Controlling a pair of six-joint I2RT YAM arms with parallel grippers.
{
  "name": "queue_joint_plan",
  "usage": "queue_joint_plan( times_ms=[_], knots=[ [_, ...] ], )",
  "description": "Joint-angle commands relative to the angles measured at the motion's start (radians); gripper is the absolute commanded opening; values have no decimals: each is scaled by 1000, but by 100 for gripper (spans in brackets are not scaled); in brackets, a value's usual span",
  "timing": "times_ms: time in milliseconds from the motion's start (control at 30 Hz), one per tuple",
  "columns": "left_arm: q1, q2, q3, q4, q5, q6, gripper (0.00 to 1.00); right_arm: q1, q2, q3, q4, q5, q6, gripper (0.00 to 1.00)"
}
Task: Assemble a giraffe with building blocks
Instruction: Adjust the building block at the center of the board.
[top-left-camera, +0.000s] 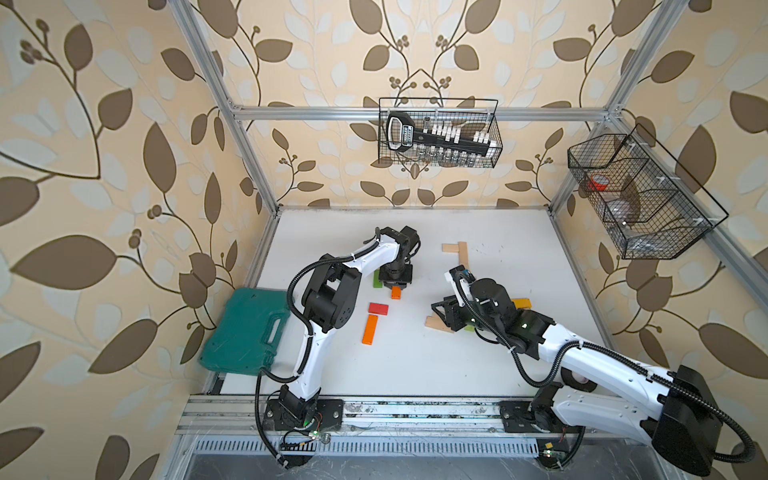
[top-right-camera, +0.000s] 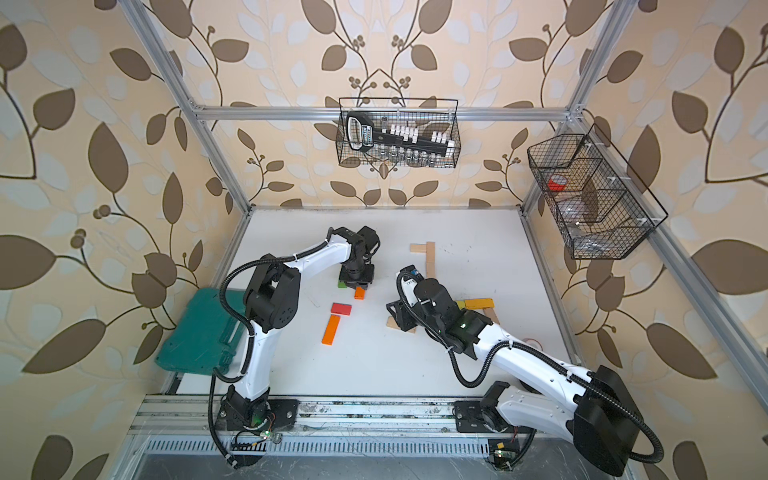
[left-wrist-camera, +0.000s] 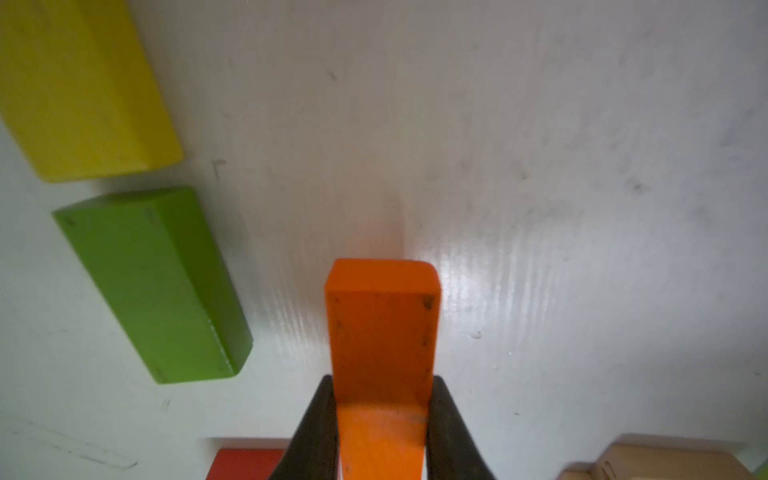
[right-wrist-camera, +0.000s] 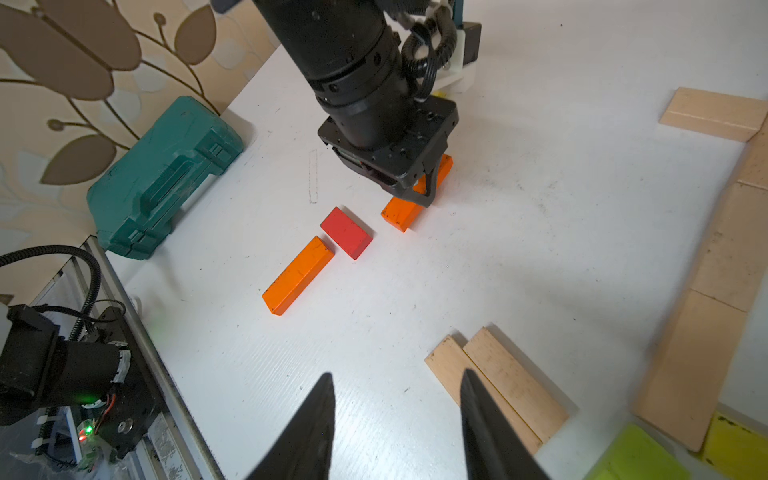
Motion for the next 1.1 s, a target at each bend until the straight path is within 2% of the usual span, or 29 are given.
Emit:
queue_joint_plan(
  times_ms=[0, 367, 533, 1067],
  knots=[
    [8, -53, -77, -33, -25, 31, 8, -2, 11, 10, -7, 10, 3, 46],
    [8, -198, -347, 40, 6, -23, 7, -3, 8, 15, -1, -1, 36, 45],
    [10, -259, -424, 33, 4, -44, 7, -3, -5, 15, -5, 0, 47, 45],
    [59, -107, -222, -45, -13, -60, 8, -3, -72, -17, -37, 33, 44, 44]
  ],
)
